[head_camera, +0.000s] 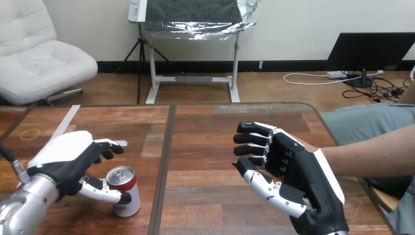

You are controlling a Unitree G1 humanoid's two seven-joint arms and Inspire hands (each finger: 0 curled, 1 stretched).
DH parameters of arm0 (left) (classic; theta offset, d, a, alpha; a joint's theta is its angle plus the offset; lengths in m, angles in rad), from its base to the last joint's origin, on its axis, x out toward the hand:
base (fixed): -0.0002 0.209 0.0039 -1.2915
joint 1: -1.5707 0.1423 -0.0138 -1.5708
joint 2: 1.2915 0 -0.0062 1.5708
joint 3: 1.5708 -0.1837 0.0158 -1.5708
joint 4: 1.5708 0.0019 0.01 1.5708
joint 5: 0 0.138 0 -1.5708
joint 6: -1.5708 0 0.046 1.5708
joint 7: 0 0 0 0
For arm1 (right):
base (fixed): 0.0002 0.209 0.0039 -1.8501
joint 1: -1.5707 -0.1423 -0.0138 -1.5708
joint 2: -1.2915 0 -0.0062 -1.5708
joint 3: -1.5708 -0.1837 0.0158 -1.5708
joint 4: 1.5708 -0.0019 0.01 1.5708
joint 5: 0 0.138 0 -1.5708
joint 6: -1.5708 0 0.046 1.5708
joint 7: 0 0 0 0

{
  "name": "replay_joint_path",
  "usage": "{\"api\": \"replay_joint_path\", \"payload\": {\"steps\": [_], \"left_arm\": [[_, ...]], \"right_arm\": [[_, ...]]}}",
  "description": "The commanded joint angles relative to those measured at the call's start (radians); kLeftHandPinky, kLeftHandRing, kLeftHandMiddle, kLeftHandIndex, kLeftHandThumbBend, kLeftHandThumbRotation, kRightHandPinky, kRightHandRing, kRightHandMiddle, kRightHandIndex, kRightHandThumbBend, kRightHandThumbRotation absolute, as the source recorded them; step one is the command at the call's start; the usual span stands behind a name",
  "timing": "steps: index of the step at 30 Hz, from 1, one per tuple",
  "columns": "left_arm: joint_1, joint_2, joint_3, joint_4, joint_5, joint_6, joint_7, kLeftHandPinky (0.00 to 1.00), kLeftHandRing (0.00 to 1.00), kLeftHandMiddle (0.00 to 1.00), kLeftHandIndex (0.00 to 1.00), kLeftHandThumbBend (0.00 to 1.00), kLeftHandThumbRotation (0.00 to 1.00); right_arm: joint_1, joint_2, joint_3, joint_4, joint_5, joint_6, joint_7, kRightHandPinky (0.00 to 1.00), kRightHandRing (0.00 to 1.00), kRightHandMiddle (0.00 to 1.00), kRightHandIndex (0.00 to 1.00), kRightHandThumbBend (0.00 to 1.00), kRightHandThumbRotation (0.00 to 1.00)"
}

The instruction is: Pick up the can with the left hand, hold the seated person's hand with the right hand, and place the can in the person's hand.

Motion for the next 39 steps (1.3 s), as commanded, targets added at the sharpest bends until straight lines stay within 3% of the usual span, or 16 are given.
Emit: {"api": "replay_joint_path", "payload": {"steps": [1,19,39], "left_arm": [[-0.064,-0.016,-0.007,0.010,-0.014,-0.016,0.037,0.67,0.75,0.78,0.79,0.89,0.33],[-0.074,-0.038,-0.012,0.060,-0.042,-0.067,0.070,0.60,0.67,0.73,0.76,0.86,0.27],[-0.083,-0.059,-0.028,0.076,-0.089,-0.028,0.035,0.59,0.66,0.71,0.74,0.84,0.21]], "right_arm": [[-0.053,0.003,-0.012,-0.026,0.010,-0.007,0.005,0.60,0.68,0.71,0.72,0.47,0.00],[-0.049,0.005,-0.011,-0.031,0.008,0.004,0.005,0.60,0.68,0.71,0.72,0.48,0.00],[-0.051,0.001,-0.012,-0.032,0.001,0.004,0.008,0.59,0.67,0.71,0.72,0.48,0.00]]}}
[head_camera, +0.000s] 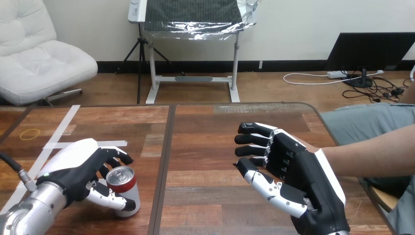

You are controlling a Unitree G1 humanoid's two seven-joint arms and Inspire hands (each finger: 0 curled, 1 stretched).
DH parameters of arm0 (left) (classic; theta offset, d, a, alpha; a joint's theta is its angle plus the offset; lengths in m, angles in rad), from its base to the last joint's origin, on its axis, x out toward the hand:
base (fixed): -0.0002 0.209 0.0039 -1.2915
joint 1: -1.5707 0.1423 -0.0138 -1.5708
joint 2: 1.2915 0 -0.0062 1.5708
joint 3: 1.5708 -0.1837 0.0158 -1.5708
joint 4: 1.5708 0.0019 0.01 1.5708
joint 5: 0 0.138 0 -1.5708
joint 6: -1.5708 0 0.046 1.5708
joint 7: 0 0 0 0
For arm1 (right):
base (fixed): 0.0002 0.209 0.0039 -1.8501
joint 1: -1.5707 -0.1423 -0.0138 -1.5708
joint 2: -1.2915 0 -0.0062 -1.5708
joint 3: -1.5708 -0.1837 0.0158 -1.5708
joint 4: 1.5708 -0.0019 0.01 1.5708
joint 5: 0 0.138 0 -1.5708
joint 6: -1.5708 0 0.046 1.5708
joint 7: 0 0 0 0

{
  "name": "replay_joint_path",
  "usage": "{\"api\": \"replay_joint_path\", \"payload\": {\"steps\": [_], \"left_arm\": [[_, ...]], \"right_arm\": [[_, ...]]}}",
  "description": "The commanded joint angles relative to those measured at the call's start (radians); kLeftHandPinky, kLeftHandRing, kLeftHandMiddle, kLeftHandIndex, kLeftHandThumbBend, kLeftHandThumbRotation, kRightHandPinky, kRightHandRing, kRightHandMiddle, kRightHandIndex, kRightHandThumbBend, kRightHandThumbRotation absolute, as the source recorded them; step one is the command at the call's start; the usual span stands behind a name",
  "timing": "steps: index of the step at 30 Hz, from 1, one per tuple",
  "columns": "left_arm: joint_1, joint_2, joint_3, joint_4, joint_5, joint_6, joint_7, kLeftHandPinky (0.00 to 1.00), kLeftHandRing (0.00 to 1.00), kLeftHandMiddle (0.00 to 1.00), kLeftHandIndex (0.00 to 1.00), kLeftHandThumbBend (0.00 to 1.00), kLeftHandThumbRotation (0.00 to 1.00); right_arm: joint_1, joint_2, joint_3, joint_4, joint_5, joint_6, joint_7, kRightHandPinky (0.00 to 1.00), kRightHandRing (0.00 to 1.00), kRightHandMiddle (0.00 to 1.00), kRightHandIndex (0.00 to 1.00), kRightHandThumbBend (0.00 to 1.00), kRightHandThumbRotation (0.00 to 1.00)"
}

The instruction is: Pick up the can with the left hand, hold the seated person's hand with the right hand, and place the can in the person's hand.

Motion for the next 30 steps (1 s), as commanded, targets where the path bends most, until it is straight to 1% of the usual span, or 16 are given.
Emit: {"api": "replay_joint_path", "payload": {"steps": [1,7,14,20,26,29,30], "left_arm": [[-0.080,-0.008,-0.013,-0.002,-0.012,0.007,-0.004,0.59,0.66,0.71,0.74,0.84,0.21],[-0.083,-0.009,-0.017,0.004,-0.017,0.011,-0.018,0.58,0.65,0.71,0.74,0.84,0.21],[-0.090,-0.007,-0.031,0.004,-0.004,0.035,-0.039,0.58,0.65,0.70,0.73,0.83,0.21],[-0.092,-0.007,-0.039,0.003,-0.001,0.042,-0.040,0.58,0.64,0.70,0.72,0.80,0.19],[-0.092,-0.012,-0.040,0.009,-0.009,0.039,-0.026,0.56,0.61,0.66,0.69,0.76,0.11],[-0.090,-0.017,-0.037,0.008,-0.011,0.039,-0.016,0.53,0.57,0.62,0.66,0.74,0.06],[-0.089,-0.019,-0.036,0.008,-0.011,0.040,-0.013,0.50,0.54,0.59,0.64,0.73,0.04]], "right_arm": [[-0.051,0.002,-0.005,-0.032,0.006,-0.001,0.005,0.59,0.67,0.71,0.72,0.48,0.00],[-0.052,-0.001,-0.007,-0.029,0.004,-0.007,0.010,0.59,0.67,0.71,0.72,0.47,0.00],[-0.049,-0.001,-0.010,-0.031,0.004,-0.008,0.011,0.60,0.67,0.71,0.72,0.47,0.00],[-0.049,0.000,-0.012,-0.031,0.006,-0.010,0.013,0.59,0.67,0.71,0.71,0.48,0.00],[-0.049,0.000,-0.013,-0.033,0.008,-0.008,0.016,0.59,0.67,0.70,0.71,0.48,0.00],[-0.048,-0.001,-0.013,-0.035,0.008,-0.005,0.016,0.59,0.67,0.70,0.71,0.47,0.00],[-0.048,-0.001,-0.013,-0.036,0.007,-0.005,0.016,0.59,0.67,0.70,0.71,0.47,0.00]]}}
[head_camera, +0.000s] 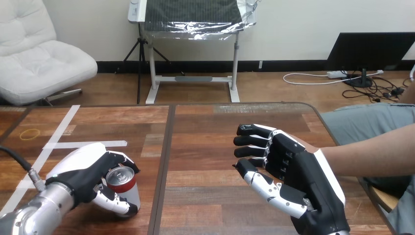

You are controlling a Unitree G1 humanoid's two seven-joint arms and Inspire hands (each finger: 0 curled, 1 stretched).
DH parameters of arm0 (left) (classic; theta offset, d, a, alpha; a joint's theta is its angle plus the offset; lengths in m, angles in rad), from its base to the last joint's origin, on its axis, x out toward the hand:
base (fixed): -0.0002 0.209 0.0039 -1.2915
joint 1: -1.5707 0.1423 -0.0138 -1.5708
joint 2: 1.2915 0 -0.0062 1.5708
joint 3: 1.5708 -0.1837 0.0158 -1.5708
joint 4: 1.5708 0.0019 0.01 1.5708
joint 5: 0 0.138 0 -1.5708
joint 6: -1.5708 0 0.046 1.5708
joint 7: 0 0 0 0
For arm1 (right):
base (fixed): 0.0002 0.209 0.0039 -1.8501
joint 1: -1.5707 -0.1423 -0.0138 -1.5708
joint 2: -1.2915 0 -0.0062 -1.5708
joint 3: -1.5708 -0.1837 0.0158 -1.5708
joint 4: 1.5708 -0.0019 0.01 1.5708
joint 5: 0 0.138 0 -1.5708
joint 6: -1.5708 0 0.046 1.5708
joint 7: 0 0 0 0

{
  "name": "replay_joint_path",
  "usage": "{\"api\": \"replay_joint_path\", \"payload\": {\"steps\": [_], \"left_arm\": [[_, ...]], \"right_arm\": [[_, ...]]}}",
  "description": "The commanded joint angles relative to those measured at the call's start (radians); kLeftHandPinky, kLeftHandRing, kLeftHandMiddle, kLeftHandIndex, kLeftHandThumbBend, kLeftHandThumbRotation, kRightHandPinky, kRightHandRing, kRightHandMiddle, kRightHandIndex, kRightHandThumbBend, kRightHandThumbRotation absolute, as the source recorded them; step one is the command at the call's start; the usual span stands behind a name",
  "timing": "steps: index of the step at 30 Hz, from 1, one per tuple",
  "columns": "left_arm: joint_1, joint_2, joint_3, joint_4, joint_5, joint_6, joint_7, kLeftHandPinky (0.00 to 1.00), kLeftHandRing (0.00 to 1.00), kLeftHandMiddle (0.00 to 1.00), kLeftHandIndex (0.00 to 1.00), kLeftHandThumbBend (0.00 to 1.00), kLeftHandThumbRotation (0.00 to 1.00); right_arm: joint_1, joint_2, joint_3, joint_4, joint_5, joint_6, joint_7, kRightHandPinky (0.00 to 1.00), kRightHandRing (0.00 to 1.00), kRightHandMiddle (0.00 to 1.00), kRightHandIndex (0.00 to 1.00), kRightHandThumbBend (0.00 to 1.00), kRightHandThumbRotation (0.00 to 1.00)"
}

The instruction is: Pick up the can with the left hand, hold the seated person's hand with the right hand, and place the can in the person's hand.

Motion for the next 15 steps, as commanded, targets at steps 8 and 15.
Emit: {"api": "replay_joint_path", "payload": {"steps": [8,15], "left_arm": [[-0.057,-0.022,0.015,0.028,-0.031,-0.054,0.072,0.41,0.45,0.50,0.55,0.71,0.00],[-0.058,-0.026,0.012,0.065,-0.040,-0.091,0.110,0.39,0.42,0.48,0.53,0.70,0.00]], "right_arm": [[-0.044,0.000,-0.007,-0.040,0.002,-0.003,0.000,0.59,0.67,0.70,0.71,0.47,0.00],[-0.041,0.002,-0.006,-0.046,0.003,0.005,-0.002,0.59,0.67,0.70,0.71,0.47,0.00]]}}
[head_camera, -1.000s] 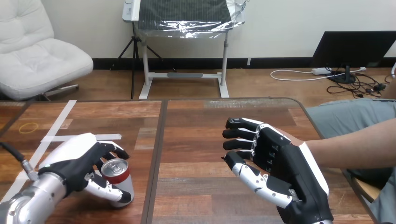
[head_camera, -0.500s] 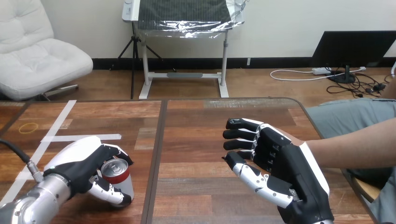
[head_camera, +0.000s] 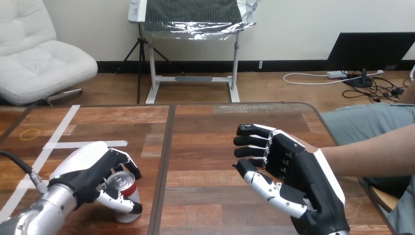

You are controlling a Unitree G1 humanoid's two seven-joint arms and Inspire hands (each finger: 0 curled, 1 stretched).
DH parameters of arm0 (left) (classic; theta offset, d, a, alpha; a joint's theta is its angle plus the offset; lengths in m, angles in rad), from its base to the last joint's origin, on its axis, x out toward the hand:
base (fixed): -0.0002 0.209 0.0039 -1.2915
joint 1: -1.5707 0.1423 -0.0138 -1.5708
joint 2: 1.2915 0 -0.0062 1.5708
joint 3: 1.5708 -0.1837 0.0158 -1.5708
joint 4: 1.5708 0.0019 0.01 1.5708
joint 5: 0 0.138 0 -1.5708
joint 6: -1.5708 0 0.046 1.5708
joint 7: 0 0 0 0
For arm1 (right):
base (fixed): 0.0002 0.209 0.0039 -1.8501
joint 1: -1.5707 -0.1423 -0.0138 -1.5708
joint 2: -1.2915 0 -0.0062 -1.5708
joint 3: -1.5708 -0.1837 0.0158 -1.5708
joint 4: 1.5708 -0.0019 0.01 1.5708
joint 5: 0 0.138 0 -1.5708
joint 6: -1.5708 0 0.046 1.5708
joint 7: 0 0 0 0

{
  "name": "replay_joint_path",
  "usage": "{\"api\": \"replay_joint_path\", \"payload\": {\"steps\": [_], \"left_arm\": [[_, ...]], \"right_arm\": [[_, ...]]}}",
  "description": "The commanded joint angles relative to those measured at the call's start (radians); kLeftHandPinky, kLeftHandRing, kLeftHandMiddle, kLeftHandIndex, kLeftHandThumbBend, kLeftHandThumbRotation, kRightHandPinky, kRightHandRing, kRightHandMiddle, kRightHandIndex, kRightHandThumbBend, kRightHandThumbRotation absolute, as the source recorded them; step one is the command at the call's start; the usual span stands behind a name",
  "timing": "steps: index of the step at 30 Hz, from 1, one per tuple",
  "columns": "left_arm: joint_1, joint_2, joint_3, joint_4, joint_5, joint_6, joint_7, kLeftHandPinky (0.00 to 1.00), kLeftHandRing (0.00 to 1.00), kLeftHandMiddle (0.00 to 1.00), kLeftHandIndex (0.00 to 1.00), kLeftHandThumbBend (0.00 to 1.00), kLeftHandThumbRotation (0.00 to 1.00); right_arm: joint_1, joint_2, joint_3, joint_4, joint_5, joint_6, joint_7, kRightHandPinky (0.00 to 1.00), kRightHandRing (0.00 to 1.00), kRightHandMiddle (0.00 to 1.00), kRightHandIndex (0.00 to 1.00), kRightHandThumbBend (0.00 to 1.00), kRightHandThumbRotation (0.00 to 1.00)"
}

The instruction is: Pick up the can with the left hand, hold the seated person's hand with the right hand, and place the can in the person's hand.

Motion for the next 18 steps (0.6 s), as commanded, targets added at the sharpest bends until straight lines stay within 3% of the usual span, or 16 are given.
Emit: {"api": "replay_joint_path", "payload": {"steps": [1,18], "left_arm": [[-0.059,-0.007,0.011,0.026,-0.011,-0.035,0.050,0.38,0.42,0.48,0.53,0.69,0.00],[-0.055,-0.021,0.007,0.062,-0.009,-0.068,0.118,0.40,0.43,0.49,0.53,0.67,0.00]], "right_arm": [[-0.041,0.002,-0.006,-0.043,0.004,0.001,-0.001,0.59,0.67,0.70,0.71,0.47,0.00],[-0.036,0.003,-0.008,-0.043,0.016,-0.003,0.002,0.60,0.67,0.70,0.70,0.47,0.00]]}}
